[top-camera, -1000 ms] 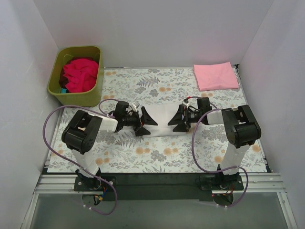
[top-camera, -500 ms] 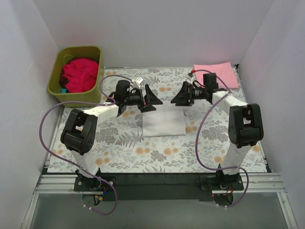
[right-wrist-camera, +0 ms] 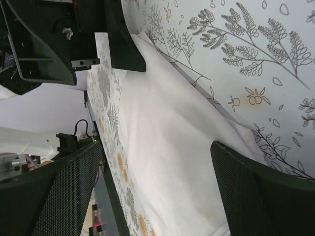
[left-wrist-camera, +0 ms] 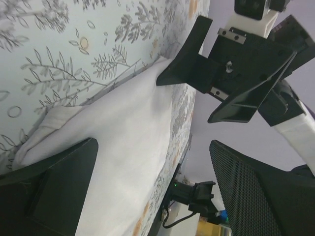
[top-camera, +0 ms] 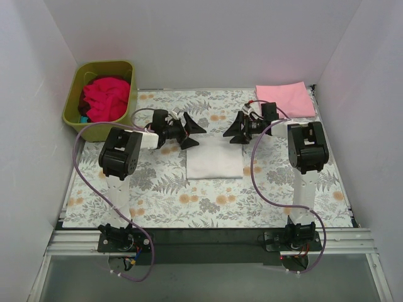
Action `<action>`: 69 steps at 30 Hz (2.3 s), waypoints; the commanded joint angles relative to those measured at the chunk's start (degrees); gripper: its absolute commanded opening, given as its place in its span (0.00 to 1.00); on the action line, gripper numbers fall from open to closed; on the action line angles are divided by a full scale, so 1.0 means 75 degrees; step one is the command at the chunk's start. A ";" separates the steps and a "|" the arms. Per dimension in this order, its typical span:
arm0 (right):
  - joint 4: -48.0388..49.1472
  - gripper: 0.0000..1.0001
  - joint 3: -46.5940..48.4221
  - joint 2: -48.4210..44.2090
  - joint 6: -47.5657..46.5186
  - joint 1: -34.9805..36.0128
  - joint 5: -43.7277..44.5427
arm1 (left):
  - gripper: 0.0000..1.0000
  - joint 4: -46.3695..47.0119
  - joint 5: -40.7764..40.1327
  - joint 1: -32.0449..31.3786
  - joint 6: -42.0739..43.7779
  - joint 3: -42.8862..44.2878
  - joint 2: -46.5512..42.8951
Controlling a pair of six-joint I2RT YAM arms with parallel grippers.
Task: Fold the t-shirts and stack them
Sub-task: Fold the tshirt, then neatly place the folded tshirt to the corner
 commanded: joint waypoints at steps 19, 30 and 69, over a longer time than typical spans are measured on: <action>-0.2394 0.98 0.1565 -0.2997 -0.2164 -0.0768 0.1069 | 0.98 -0.4167 -0.1803 -0.0073 0.6417 0.1748 -0.3106; -0.4003 0.98 0.0044 -0.4415 -0.3059 -0.1366 0.2114 | 0.98 -0.4765 -0.4347 -0.3447 1.1058 0.0365 -0.3858; -0.3582 0.98 -0.2629 -0.4158 -0.2333 -0.2315 0.0966 | 0.37 -0.2446 -0.3867 -0.5289 1.2655 0.0270 -0.1221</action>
